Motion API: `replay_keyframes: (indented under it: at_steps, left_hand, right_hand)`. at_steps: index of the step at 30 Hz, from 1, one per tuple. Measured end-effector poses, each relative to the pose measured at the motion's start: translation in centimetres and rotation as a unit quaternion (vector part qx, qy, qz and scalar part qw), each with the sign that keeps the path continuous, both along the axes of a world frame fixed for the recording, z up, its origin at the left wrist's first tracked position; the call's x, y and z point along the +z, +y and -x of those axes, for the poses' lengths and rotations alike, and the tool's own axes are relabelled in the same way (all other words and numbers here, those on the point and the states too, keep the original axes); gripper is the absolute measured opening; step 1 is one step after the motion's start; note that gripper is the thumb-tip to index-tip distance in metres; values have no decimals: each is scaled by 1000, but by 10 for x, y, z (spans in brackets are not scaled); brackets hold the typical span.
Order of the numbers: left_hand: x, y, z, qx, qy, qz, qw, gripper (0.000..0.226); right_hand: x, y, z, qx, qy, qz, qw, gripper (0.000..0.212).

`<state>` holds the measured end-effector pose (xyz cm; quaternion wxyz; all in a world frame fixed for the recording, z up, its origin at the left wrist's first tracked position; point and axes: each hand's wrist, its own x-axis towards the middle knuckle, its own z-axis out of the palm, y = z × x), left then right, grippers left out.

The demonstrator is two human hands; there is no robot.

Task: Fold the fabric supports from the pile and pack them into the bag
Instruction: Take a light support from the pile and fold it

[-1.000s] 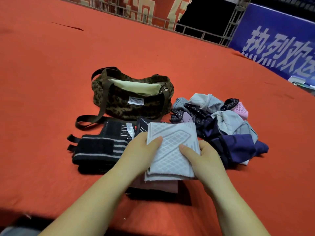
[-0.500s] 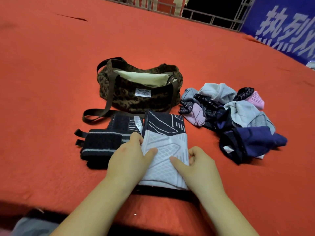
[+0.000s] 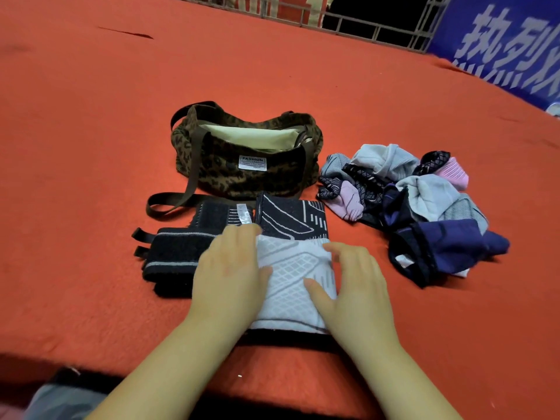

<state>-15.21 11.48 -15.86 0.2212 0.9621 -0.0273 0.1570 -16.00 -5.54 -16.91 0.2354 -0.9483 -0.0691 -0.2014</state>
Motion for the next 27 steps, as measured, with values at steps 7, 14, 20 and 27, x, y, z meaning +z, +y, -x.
replay_keyframes:
  at_steps: [7, 14, 20, 27]
  left_hand:
    - [0, -3, 0, -195, 81, -230, 950, 84]
    - [-22, 19, 5, -195, 127, -230, 945, 77]
    - [-15, 15, 4, -237, 143, -222, 935, 104]
    - [10, 1, 3, -210, 199, -310, 906, 93]
  right_hand:
    - [-5, 2, -7, 115, 28, 178, 977, 48]
    - [-10, -6, 4, 165, 175, 152, 959, 83]
    - [-21, -12, 3, 180, 210, 98, 956, 95]
    - [-1, -24, 7, 183, 208, 149, 949, 92]
